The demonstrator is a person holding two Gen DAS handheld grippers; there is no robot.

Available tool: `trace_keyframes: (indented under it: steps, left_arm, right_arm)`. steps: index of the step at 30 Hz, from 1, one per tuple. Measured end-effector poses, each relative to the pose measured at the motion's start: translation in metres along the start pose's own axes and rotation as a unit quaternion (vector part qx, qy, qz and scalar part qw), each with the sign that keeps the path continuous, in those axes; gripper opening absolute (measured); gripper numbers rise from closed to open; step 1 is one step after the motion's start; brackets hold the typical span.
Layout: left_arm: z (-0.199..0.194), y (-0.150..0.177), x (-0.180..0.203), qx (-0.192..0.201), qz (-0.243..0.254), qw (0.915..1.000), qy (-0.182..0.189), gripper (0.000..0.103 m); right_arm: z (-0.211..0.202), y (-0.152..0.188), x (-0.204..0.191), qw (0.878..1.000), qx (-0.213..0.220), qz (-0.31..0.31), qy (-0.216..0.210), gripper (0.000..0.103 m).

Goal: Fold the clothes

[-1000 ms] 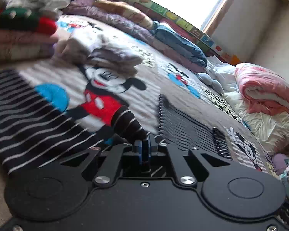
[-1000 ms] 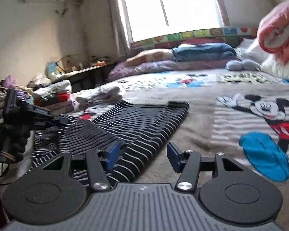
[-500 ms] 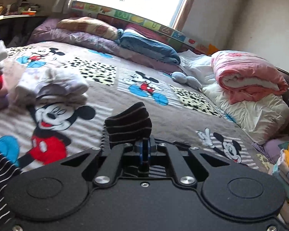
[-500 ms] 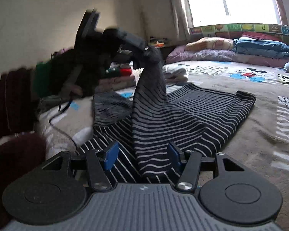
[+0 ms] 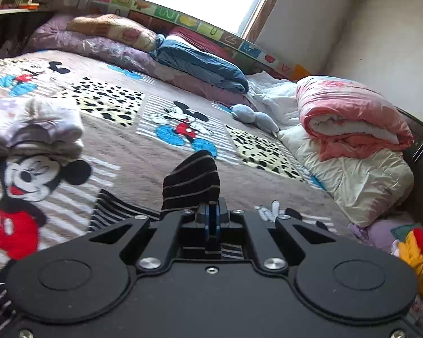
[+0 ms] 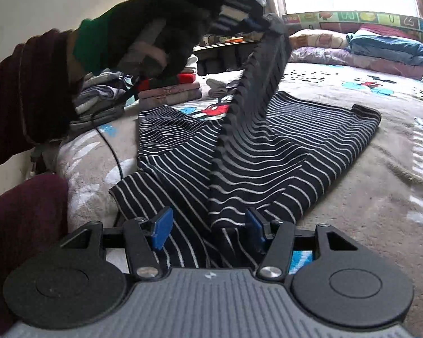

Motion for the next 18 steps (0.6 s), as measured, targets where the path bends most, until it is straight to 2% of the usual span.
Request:
trace_keyframes:
  steps: [7, 18]
  left_arm:
    - [0.035, 0.0, 0.008, -0.012, -0.027, 0.9996, 0.004, 0.001]
    - [0.09, 0.023, 0.014, -0.043, 0.005, 0.9987, -0.027, 0.001]
  right_arm:
    - [-0.001, 0.001, 0.003, 1.0, -0.007, 0.007, -0.011, 0.058]
    - [-0.001, 0.002, 0.012, 0.998, -0.017, 0.042, -0.043, 0.06]
Point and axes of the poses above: each gripper's, at about its wrist camera, not at the fingertips, and z roughly the way its jaws point, x to its right, y to its underside, the point moved 7 cm from there along z, roughly the way its jaws point, and after that the axes turned 13 degrees about y, right-handed, at the moved point
